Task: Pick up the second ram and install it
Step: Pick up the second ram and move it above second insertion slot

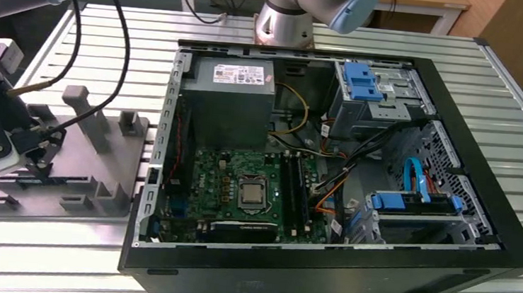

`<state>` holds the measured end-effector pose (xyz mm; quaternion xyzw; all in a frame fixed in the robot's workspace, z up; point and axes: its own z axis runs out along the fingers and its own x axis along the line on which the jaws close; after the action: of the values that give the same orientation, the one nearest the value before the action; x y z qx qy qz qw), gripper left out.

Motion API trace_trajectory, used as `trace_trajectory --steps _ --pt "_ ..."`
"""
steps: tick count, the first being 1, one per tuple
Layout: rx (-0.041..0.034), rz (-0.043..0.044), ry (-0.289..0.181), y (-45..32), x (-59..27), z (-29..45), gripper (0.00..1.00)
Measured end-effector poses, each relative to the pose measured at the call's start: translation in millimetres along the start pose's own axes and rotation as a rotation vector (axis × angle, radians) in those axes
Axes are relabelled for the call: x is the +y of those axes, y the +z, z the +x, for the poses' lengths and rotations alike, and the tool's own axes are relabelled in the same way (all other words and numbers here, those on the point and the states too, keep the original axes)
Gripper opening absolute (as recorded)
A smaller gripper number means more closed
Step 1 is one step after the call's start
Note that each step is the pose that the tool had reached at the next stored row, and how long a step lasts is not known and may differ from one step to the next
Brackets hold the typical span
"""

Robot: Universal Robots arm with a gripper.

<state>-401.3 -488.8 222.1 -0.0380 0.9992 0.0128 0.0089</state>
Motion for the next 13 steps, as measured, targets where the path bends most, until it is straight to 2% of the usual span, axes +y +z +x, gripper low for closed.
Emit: trace_trajectory --steps 6,13 --pt "0.0016 -0.0012 -0.065 0.0 0.0 0.0 0.1" --pt "0.0045 -0.0033 -0.181 0.0 0.0 0.0 0.1"
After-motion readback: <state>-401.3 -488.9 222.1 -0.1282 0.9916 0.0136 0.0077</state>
